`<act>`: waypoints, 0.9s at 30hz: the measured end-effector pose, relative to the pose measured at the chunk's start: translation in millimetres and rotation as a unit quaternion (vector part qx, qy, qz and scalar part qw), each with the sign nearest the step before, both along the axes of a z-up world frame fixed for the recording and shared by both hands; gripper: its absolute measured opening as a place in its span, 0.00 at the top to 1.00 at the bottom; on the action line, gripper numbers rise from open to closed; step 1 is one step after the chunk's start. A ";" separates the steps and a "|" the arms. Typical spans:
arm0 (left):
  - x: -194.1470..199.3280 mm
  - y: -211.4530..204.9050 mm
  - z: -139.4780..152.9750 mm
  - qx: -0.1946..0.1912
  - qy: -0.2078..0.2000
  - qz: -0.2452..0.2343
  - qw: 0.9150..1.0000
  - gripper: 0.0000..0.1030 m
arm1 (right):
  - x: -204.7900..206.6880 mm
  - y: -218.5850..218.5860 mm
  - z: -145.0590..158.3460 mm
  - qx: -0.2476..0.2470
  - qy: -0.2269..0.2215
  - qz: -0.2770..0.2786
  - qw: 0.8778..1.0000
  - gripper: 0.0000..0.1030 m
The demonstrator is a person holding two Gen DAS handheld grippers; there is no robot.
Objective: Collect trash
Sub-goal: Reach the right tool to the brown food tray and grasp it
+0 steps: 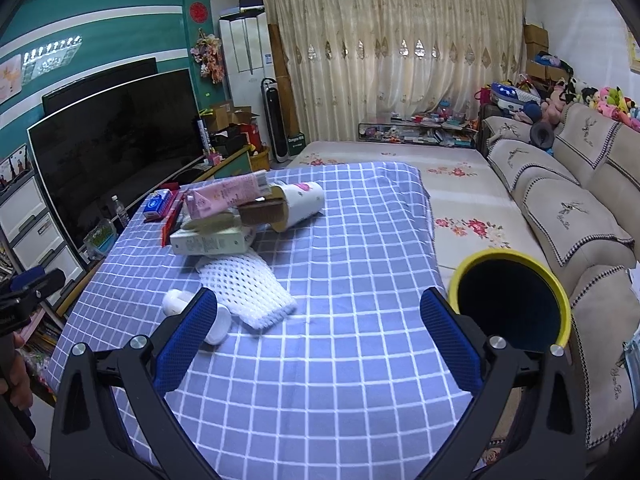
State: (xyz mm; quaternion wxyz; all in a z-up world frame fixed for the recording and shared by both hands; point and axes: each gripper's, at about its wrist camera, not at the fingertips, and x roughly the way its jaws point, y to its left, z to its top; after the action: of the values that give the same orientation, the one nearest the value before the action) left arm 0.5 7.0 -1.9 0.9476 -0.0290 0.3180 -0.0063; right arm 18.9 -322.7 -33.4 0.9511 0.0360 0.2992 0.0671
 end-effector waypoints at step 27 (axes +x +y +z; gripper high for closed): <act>36.6 64.2 -33.3 -0.033 0.030 0.038 0.998 0.04 | 180.7 205.3 -39.4 -0.059 0.020 0.014 0.998 0.06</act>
State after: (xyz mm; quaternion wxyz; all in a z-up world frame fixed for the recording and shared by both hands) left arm 37.1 71.2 -35.2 0.9358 -0.0726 0.3443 0.0205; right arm 199.7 -117.4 -72.8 0.9446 -0.0226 0.3217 0.0616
